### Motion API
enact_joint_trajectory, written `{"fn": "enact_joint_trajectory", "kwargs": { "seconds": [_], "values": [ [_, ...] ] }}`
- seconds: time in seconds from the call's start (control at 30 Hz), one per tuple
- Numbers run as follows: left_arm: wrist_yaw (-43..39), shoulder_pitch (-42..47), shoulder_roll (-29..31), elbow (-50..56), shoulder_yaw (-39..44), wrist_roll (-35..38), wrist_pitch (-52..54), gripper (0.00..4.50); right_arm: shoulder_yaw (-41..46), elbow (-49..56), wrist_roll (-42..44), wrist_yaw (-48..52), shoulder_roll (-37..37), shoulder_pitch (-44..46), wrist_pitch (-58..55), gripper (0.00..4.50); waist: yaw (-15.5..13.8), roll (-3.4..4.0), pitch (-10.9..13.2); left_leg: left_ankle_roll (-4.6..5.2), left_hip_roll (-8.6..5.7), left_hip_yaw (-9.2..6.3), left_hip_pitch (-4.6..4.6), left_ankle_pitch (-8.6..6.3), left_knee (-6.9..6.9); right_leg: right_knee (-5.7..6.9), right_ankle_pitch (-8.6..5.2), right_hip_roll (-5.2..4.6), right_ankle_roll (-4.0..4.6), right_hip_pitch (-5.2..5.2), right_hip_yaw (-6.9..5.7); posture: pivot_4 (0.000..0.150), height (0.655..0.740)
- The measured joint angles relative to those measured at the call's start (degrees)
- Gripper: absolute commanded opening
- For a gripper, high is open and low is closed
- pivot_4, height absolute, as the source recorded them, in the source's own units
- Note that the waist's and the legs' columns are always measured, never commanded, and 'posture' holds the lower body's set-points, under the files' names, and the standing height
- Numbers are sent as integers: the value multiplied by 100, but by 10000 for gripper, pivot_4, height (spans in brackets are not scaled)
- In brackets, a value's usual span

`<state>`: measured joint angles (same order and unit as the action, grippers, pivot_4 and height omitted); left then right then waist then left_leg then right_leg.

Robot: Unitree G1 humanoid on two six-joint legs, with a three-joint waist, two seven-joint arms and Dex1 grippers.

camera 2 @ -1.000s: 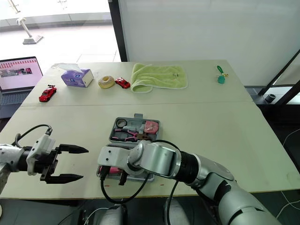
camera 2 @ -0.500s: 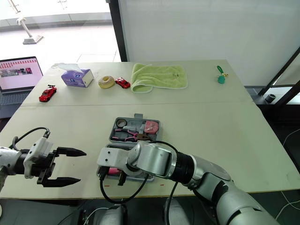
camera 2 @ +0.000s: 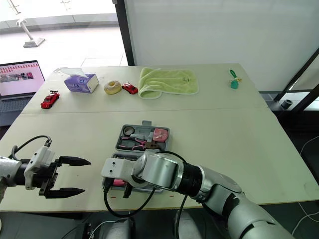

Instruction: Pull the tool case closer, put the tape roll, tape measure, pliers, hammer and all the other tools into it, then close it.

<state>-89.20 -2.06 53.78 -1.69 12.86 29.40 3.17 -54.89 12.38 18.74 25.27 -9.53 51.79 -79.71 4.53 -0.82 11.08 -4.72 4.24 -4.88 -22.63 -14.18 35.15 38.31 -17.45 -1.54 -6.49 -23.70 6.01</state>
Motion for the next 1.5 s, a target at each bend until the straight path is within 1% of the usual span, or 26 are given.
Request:
{"fn": "enact_joint_trajectory", "kwargs": {
  "seconds": [0.13,0.2,0.23,0.37,0.53,0.63,0.77,0.8,0.83,1.33,1.5],
  "values": [
    [-32,1,0,-70,0,0,-30,45000,0,-17,-7,14,11,-10,29,3848,25,0,0,0,2,0,0,0,-1,0,0,1,0,0,0,1500,7400],
    [-50,1,0,-134,0,-1,-71,45000,0,-18,-32,14,20,-26,39,14309,34,0,0,0,2,0,0,0,-1,0,0,1,0,0,0,1500,7400],
    [-66,1,-1,-182,0,-2,-114,45000,14,-11,-56,4,24,-28,59,18179,41,0,0,0,2,0,0,0,-1,0,0,1,0,0,0,1500,7400],
    [-85,3,-1,-286,-1,-2,-194,45000,84,-32,-221,-70,32,-30,79,37232,95,0,0,0,2,0,-2,0,-1,-1,0,0,0,0,0,1500,7400],
    [-101,54,-2,-355,-2,-2,-259,45000,183,42,-218,-20,55,-115,75,37232,118,0,0,0,2,1,-3,0,-9,0,0,1,0,-6,0,1500,7400],
    [-134,64,-8,-448,-4,-5,-286,45000,189,91,-212,19,72,-187,74,28215,117,0,0,0,2,1,-6,0,-7,0,0,0,0,-7,0,1500,7400],
    [-180,73,-32,-506,-7,-6,-369,45000,214,90,-214,48,113,-231,84,9353,110,0,0,0,2,1,-8,0,-4,0,0,0,0,-7,0,1500,7400],
    [-187,79,-32,-522,-7,-8,-376,45000,217,100,-197,78,123,-239,84,3809,109,-1,-1,0,2,1,-8,0,-4,0,0,1,0,-7,0,1500,7400],
    [-192,91,-32,-551,-9,-10,-386,45000,227,113,-182,93,136,-245,85,303,110,0,0,0,2,1,-7,0,-4,0,0,1,0,-7,0,1500,7400],
    [-305,174,-33,-735,-13,-16,-514,45000,361,31,-250,109,35,-554,265,303,116,-1,-3,0,2,1,8,0,-6,1,0,1,1,4,0,1500,7400],
    [-130,410,-244,-888,-68,-17,-362,45000,1013,-53,-191,161,147,-953,543,303,112,-2,-3,0,2,1,7,0,-5,1,1,2,0,7,0,1500,7400]
  ]
}}
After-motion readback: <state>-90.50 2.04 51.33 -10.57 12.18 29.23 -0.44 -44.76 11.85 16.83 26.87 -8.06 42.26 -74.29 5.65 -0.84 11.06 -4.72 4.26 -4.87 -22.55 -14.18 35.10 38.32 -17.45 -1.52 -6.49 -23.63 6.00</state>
